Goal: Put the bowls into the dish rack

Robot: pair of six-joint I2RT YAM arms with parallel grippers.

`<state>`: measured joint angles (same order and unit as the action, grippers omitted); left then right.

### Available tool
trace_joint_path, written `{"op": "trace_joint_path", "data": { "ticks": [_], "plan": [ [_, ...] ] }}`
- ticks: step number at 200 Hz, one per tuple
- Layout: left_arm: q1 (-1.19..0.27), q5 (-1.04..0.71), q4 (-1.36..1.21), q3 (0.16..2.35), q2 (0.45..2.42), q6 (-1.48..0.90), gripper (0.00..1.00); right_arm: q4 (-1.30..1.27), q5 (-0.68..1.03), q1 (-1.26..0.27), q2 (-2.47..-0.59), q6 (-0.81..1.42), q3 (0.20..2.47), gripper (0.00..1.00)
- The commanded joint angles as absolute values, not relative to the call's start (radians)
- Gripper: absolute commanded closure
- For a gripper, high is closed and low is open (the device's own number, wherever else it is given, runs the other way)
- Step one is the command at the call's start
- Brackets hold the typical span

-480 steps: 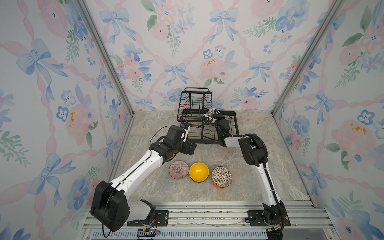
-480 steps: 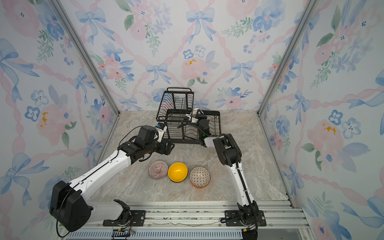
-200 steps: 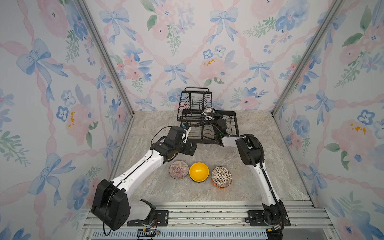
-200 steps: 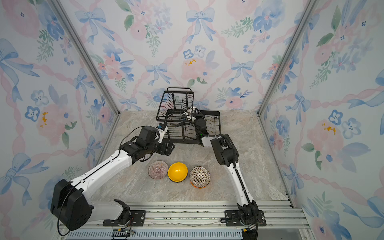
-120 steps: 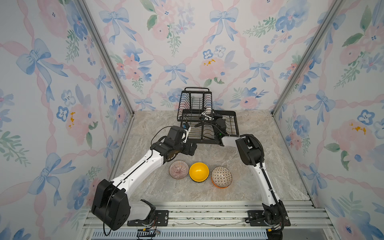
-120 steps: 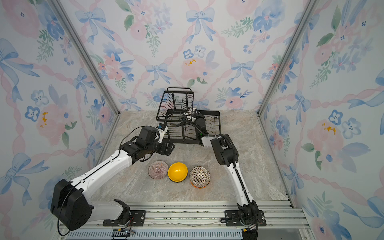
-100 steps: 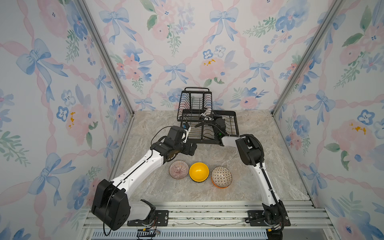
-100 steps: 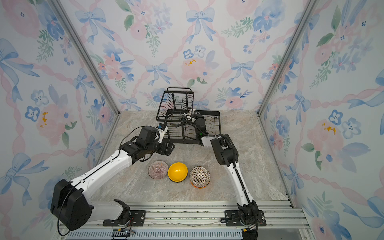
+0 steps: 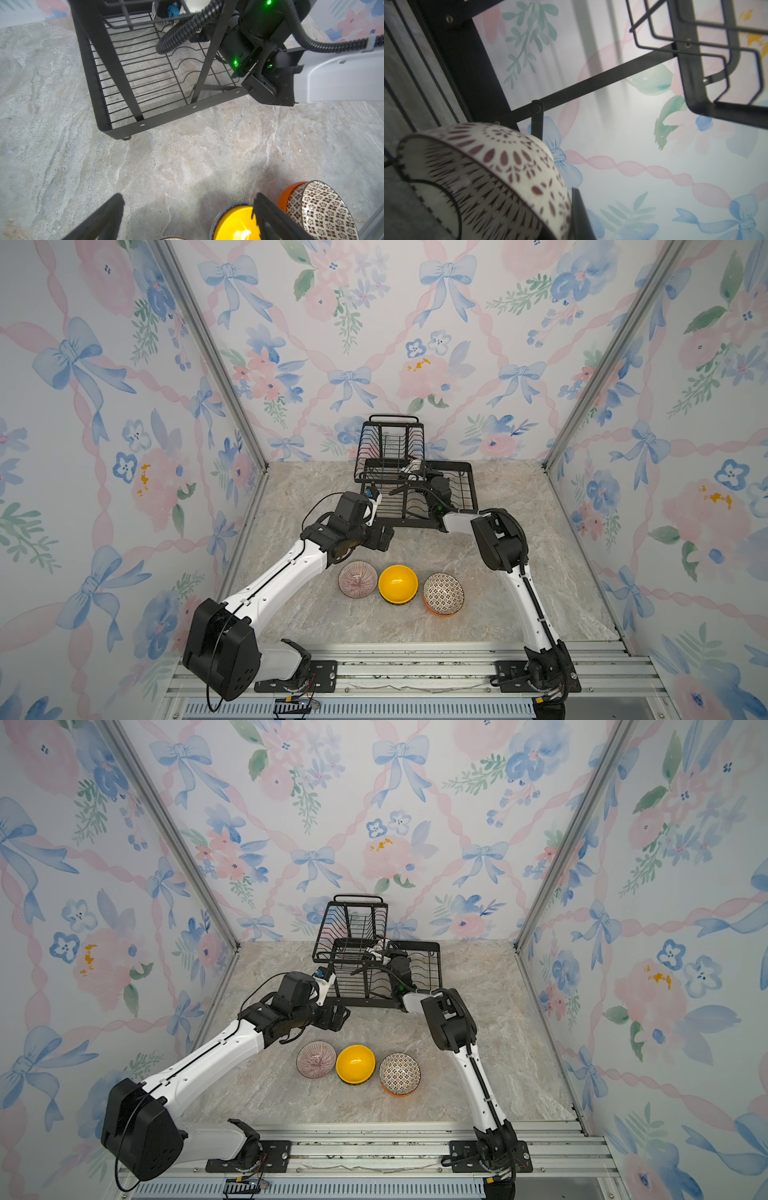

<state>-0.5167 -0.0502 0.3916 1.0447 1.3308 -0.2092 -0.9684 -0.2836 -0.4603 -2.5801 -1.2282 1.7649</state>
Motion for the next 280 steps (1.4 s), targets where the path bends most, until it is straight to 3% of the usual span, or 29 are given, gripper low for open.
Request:
{"op": "trace_joint_path", "data": {
  "ticks": [1, 30, 92, 156, 202, 225, 252, 260, 280],
  "plan": [
    [-0.521, -0.054, 0.400, 1.034, 1.342, -0.204, 0.02, -0.981, -0.307, -0.472, -2.577, -1.201, 1.749, 0.99],
    [-0.521, -0.057, 0.400, 1.036, 1.343, -0.204, 0.02, -0.977, -0.314, -0.469, -2.563, -1.205, 1.746, 0.89],
    [-0.522, -0.058, 0.402, 1.030, 1.328, -0.206, 0.02, -0.970, -0.319, -0.469, -2.543, -1.212, 1.746, 0.80],
    [-0.525, -0.049, 0.400, 1.020, 1.314, -0.209, 0.02, -0.991, -0.320, -0.470, -2.520, -1.226, 1.724, 0.76],
    [-0.525, -0.046, 0.399, 1.007, 1.309, -0.210, 0.02, -1.023, -0.306, -0.450, -2.460, -1.232, 1.642, 0.63],
    [-0.525, -0.043, 0.399, 1.009, 1.313, -0.210, 0.02, -1.040, -0.305, -0.439, -2.421, -1.236, 1.595, 0.49],
    [-0.525, -0.047, 0.399, 1.015, 1.317, -0.210, 0.02, -1.059, -0.312, -0.421, -2.388, -1.243, 1.551, 0.08],
    [-0.525, -0.046, 0.398, 1.014, 1.315, -0.210, 0.02, -1.068, -0.315, -0.415, -2.383, -1.246, 1.541, 0.00],
    [-0.525, -0.043, 0.399, 1.011, 1.306, -0.210, 0.02, -1.074, -0.325, -0.402, -2.367, -1.257, 1.516, 0.03]
  ]
}}
